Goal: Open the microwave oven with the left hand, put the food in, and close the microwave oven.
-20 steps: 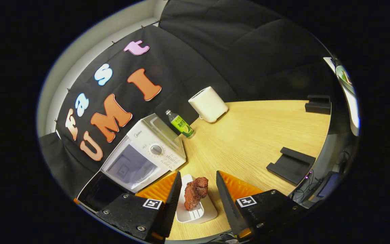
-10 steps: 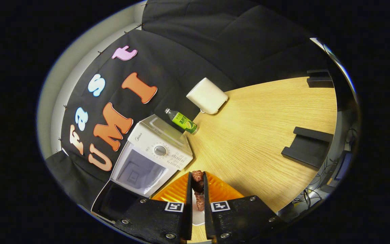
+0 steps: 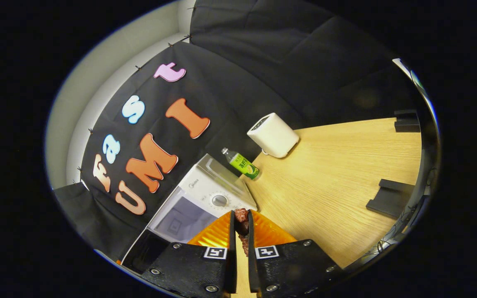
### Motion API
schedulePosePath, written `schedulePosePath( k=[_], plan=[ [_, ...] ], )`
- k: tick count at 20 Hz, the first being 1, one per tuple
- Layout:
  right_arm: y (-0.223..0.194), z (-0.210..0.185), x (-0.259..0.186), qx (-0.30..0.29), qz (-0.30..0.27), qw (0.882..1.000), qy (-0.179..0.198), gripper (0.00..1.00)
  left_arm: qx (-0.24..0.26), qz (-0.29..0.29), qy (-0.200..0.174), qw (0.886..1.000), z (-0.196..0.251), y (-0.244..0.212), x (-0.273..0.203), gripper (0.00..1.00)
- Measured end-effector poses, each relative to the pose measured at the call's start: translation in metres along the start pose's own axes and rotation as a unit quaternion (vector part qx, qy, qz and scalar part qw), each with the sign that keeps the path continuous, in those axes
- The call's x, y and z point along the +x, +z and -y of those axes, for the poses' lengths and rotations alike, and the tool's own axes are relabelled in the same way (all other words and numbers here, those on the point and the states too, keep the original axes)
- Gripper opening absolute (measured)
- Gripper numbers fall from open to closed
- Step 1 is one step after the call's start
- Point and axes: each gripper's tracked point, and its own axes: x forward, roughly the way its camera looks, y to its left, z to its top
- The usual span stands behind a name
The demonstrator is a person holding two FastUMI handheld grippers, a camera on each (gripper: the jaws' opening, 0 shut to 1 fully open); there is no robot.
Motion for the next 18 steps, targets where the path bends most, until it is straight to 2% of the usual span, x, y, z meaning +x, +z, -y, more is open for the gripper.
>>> schedulePosePath(
  k=[3, 7, 14, 18],
  plan=[
    [0.005, -0.035, 0.006, 0.012, 0.009, 1.000, 0.025, 0.11, 0.006, 0.001, 0.000, 1.000, 0.000, -0.001, 0.004, 1.00],
    [-0.005, -0.088, 0.019, 0.034, 0.011, 0.997, 0.069, 0.10, 0.008, 0.000, -0.002, 1.000, 0.001, -0.001, 0.010, 0.97],
    [-0.066, -0.171, 0.061, 0.056, -0.012, 0.991, 0.122, 0.10, 0.014, 0.008, 0.002, 1.000, -0.003, 0.005, 0.021, 1.00],
    [-0.108, -0.194, 0.102, 0.064, -0.016, 0.991, 0.118, 0.10, 0.013, 0.011, 0.002, 1.000, -0.010, 0.005, 0.032, 1.00]
  ],
)
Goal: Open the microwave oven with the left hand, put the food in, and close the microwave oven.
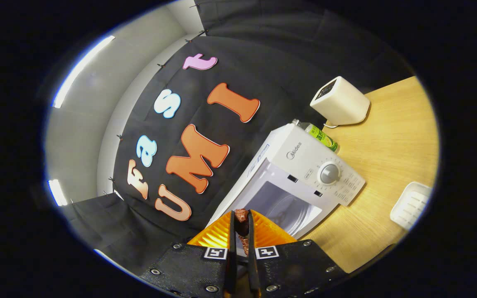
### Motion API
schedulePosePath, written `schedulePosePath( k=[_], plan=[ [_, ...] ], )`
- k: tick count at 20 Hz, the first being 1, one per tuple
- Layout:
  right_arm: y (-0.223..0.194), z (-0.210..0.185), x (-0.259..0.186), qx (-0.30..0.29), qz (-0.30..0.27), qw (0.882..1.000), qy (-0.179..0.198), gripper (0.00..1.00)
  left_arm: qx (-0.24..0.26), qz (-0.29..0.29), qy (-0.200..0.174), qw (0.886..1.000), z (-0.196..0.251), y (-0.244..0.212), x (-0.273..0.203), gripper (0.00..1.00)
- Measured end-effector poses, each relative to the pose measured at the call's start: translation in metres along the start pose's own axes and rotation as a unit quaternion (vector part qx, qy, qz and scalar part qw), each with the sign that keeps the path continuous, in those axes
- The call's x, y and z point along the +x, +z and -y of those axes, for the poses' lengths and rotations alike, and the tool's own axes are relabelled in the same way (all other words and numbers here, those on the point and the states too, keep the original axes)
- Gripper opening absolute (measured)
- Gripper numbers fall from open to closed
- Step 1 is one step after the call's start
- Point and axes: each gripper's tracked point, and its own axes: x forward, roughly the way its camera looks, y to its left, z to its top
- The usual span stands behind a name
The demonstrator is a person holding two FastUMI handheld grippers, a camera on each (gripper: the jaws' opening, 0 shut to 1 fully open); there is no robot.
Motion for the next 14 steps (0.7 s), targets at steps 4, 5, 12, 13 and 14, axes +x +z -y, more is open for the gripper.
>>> schedulePosePath(
  k=[4, 5, 12, 13, 14],
  plan=[
    [-0.035, -0.007, 0.046, -0.004, 0.000, 1.000, 0.004, 0.10, -0.004, -0.006, 0.008, 1.000, -0.014, -0.011, 0.015, 0.98],
    [-0.043, -0.005, 0.058, -0.007, -0.003, 1.000, 0.002, 0.10, 0.001, -0.006, 0.015, 1.000, -0.019, -0.014, 0.018, 0.98],
    [-0.064, 0.015, 0.115, -0.030, 0.025, 0.999, -0.027, 0.10, -0.016, -0.021, 0.026, 0.999, -0.037, -0.039, 0.037, 1.00],
    [-0.066, 0.018, 0.122, -0.043, 0.028, 0.998, -0.032, 0.10, -0.016, -0.023, 0.029, 0.999, -0.039, -0.041, 0.037, 1.00],
    [-0.068, 0.020, 0.129, -0.054, 0.031, 0.997, -0.037, 0.11, -0.015, -0.023, 0.031, 0.999, -0.041, -0.041, 0.038, 1.00]
  ],
)
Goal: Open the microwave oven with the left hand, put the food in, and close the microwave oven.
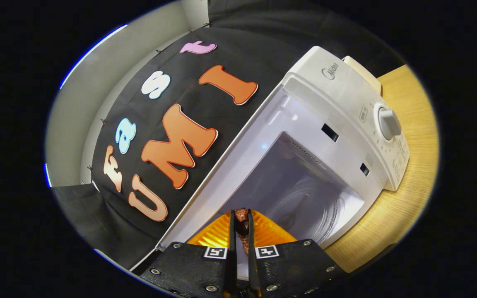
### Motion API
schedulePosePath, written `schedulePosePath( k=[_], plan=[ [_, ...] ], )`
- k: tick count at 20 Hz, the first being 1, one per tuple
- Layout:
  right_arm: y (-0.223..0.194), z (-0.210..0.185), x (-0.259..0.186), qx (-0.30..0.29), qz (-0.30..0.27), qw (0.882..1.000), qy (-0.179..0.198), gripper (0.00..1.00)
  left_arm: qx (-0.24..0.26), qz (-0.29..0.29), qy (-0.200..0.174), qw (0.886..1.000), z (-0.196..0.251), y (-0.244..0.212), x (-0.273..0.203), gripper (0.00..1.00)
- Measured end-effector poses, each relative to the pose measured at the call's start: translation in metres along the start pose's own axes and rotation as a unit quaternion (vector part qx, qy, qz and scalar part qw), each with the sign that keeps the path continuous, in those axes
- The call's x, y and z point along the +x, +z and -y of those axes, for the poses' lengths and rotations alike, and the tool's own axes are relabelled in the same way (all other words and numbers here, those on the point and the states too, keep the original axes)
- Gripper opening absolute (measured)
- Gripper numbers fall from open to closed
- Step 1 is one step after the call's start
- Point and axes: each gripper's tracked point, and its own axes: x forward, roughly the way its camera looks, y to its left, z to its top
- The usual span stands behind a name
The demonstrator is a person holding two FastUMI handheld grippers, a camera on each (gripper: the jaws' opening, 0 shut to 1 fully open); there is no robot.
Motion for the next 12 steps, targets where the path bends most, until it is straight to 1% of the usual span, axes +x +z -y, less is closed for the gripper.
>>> schedulePosePath(
  k=[3, 6, 7, 8, 9, 10, 11, 12],
  plan=[
    [-0.008, 0.010, 0.019, -0.018, -0.001, 1.000, -0.019, 0.10, 0.001, -0.001, -0.002, 1.000, 0.000, 0.000, 0.000, 1.00],
    [-0.010, 0.037, 0.031, -0.046, 0.001, 0.997, -0.067, 0.11, 0.007, -0.001, -0.002, 1.000, -0.001, -0.002, -0.001, 1.00],
    [-0.007, 0.037, 0.031, -0.044, -0.001, 0.997, -0.064, 0.12, 0.008, 0.000, 0.000, 1.000, -0.002, -0.001, -0.001, 0.99],
    [-0.008, 0.040, 0.034, -0.054, -0.008, 0.996, -0.073, 0.14, 0.008, 0.000, 0.000, 1.000, -0.001, -0.001, -0.001, 0.99],
    [-0.011, 0.045, 0.037, -0.074, -0.018, 0.993, -0.085, 0.18, 0.007, -0.001, 0.000, 1.000, -0.001, -0.001, -0.002, 0.98],
    [-0.017, 0.053, 0.040, -0.105, -0.031, 0.989, -0.101, 0.21, 0.005, -0.002, 0.000, 1.000, 0.000, -0.001, -0.002, 0.98],
    [-0.017, 0.058, 0.039, -0.133, -0.036, 0.984, -0.109, 0.32, 0.003, -0.002, -0.002, 1.000, 0.000, -0.001, -0.003, 1.00],
    [-0.016, 0.059, 0.039, -0.156, -0.037, 0.981, -0.110, 0.29, 0.003, -0.002, -0.003, 1.000, 0.001, -0.001, -0.003, 1.00]
  ],
)
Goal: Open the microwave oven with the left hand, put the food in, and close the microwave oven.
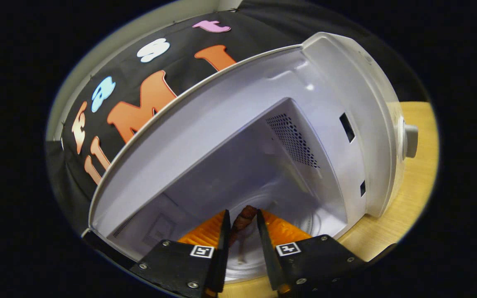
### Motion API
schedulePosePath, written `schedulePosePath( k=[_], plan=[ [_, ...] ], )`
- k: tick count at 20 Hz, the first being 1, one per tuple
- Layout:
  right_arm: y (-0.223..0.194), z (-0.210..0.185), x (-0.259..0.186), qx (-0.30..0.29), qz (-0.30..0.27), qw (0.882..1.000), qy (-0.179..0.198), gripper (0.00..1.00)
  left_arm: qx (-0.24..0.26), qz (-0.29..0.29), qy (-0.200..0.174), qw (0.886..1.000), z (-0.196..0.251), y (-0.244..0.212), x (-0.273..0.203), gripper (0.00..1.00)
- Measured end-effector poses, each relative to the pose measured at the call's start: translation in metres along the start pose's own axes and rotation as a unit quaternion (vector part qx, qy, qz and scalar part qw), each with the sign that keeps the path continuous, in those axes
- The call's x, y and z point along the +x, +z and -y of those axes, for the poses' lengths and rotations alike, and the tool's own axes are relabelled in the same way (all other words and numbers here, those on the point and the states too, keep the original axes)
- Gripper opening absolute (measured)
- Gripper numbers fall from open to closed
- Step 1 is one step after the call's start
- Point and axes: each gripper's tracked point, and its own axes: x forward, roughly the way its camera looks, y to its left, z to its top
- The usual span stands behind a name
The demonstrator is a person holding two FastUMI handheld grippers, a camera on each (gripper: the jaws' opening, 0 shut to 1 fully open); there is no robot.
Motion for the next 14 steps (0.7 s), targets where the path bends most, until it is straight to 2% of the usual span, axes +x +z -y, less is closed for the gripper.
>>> schedulePosePath(
  k=[1, 2, 3, 5, 14],
  plan=[
    [0.002, 0.001, -0.001, -0.024, 0.005, 1.000, -0.003, 0.61, 0.001, 0.000, -0.001, 1.000, 0.000, 0.000, 0.000, 1.00],
    [0.007, 0.003, -0.004, -0.051, 0.014, 0.999, -0.005, 0.72, 0.003, -0.001, 0.000, 1.000, -0.001, 0.000, 0.000, 1.00],
    [0.012, 0.002, -0.006, -0.076, 0.025, 0.997, -0.005, 0.90, 0.005, -0.002, 0.000, 1.000, -0.001, -0.001, -0.001, 1.00],
    [0.017, -0.001, -0.017, -0.112, 0.037, 0.993, 0.004, 0.94, 0.004, -0.001, 0.000, 1.000, 0.000, 0.000, -0.002, 1.00],
    [0.028, 0.005, -0.079, -0.200, 0.024, 0.979, 0.038, 0.95, 0.010, 0.021, -0.004, 1.000, 0.009, 0.021, -0.038, 1.00]
  ],
)
